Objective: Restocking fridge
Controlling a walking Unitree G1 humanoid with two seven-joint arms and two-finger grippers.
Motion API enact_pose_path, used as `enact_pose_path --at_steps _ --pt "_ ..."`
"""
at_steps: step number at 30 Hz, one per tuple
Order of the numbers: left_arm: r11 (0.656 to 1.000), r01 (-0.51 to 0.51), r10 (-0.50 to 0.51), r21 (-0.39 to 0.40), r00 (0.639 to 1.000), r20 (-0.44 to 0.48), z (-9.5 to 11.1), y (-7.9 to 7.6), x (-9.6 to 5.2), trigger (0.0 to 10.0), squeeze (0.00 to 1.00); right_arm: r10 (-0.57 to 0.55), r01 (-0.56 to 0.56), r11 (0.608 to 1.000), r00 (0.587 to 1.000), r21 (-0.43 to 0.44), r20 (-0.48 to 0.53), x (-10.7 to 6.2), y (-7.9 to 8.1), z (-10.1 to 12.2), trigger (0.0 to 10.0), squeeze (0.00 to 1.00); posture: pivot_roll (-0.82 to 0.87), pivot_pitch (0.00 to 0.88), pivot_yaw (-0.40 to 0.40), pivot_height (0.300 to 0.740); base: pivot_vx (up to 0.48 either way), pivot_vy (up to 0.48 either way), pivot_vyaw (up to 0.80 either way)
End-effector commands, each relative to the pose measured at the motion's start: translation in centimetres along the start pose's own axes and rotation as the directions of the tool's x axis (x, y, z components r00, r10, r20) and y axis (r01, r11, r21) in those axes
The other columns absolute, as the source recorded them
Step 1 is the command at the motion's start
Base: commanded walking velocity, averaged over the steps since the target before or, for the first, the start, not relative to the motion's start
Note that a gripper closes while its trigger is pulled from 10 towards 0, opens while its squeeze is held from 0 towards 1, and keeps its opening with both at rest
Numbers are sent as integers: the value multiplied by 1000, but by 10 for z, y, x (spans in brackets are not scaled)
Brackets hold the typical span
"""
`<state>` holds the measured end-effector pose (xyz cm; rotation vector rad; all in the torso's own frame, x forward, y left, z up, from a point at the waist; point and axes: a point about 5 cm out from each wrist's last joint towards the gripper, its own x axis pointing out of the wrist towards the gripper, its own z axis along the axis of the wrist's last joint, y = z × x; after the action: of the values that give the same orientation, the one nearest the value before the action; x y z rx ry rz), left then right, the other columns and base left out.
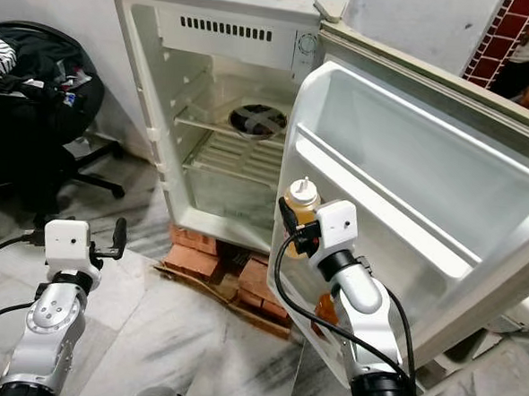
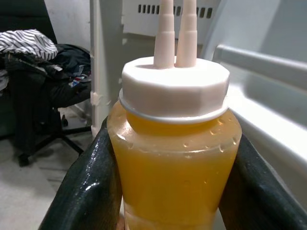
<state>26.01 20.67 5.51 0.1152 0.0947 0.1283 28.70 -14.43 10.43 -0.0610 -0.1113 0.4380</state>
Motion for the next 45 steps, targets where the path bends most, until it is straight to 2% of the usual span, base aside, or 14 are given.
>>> enact_pose_path --at_steps 1,14,26,34,45 --pt "1000 9 -9 3 1000 8 2 1 0 10000 0 -8 8 1000 1000 -1 17 -1 -3 3 10000 0 15 0 -17 740 337 0 0" --pt "1000 19 -19 -1 1000 -3 -1 -2 -4 10000 0 39 -40 999 999 35 26 -3 4 3 10000 0 22 0 -20 740 70 0 0" --pt "1000 22 -22 1 1000 -10 -1 -5 -3 10000 0 50 -51 998 998 44 24 -4 4 2 10000 0 18 0 -21 655 0 0 0" --pt "1000 18 -18 0 1000 -10 -1 -5 -3 10000 0 54 -55 998 998 43 24 -4 5 2 10000 0 19 0 -23 616 0 0 0" --pt "1000 9 -9 -11 1000 -4 1 -5 -2 10000 0 46 -47 998 999 37 19 -2 3 2 10000 0 19 0 -21 616 0 0 0"
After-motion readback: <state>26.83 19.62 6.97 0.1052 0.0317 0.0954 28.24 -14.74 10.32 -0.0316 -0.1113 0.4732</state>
